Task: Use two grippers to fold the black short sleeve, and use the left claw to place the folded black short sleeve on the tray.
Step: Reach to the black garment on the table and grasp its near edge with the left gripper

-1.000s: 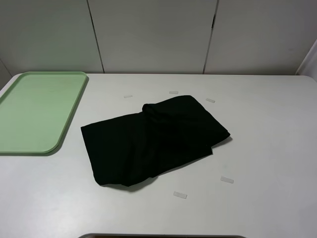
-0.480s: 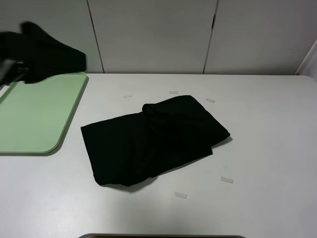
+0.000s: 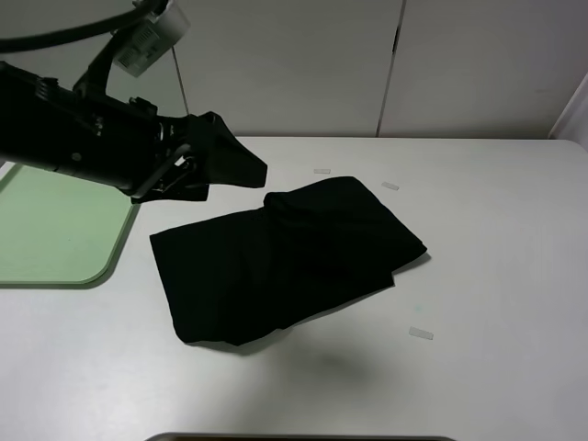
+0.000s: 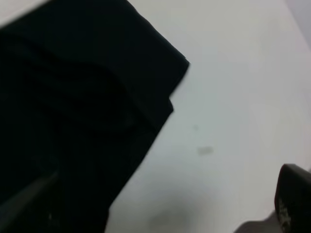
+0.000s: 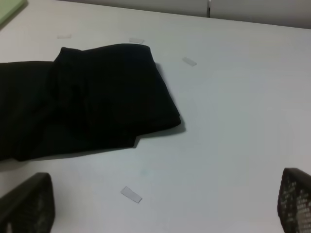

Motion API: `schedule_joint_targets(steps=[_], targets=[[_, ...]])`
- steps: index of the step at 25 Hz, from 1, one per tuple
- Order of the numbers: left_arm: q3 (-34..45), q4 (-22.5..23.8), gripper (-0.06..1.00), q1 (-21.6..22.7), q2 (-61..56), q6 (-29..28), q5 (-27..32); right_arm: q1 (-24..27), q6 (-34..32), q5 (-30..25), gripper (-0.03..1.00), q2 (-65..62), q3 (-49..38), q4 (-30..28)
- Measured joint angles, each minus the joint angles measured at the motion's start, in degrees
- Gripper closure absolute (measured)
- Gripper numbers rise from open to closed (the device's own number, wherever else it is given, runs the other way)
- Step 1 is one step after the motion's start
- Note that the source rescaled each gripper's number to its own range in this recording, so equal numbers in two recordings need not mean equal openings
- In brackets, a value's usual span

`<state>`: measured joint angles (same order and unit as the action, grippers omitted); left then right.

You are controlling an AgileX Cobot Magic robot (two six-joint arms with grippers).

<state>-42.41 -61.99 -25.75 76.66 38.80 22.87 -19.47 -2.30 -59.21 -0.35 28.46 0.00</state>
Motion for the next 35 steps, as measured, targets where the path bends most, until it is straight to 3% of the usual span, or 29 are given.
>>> schedule_joint_targets(steps=[6, 15, 24, 35], targets=[[1.4, -2.2, 0.10, 7.0, 3.9, 3.0, 4.1, 0.0, 0.0, 0.0, -0.03, 0.0, 0.0, 0.0], [11.5, -1.6, 0.10, 15.6, 4.5, 3.4, 7.8, 0.0, 0.0, 0.0, -0.03, 0.0, 0.0, 0.0], [20.3, -1.8, 0.10, 17.0, 4.8, 6.1, 0.1, 0.0, 0.0, 0.0, -0.03, 0.0, 0.0, 0.0], [22.1, -2.0, 0.10, 17.0, 6.9, 8.5, -11.5, 0.0, 0.0, 0.0, -0.03, 0.0, 0.0, 0.0]])
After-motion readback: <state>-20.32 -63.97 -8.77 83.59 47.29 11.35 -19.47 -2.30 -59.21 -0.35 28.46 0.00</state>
